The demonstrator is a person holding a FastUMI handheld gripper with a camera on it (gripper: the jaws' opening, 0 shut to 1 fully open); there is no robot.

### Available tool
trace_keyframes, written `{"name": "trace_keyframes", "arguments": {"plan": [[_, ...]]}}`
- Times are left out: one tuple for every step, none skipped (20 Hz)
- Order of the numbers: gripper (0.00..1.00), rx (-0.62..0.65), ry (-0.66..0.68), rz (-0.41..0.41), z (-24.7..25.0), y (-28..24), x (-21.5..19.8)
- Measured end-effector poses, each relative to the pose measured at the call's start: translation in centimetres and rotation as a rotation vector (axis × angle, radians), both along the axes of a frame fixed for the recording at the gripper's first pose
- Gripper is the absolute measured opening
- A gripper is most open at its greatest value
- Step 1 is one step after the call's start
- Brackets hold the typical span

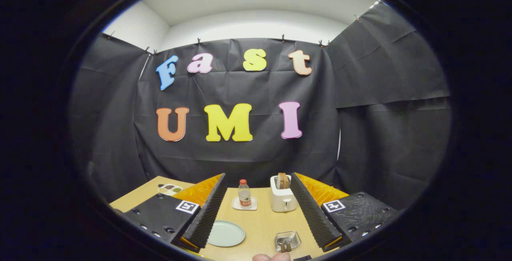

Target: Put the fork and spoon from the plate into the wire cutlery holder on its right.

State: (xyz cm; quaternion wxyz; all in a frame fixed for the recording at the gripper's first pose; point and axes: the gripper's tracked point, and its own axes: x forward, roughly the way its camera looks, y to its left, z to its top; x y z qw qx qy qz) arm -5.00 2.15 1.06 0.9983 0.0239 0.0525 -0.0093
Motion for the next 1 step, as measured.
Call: {"name": "trace_keyframes", "arguments": {"plan": [[0.96,0.000,0.001,0.000,-0.15,-0.07,0.05]]}}
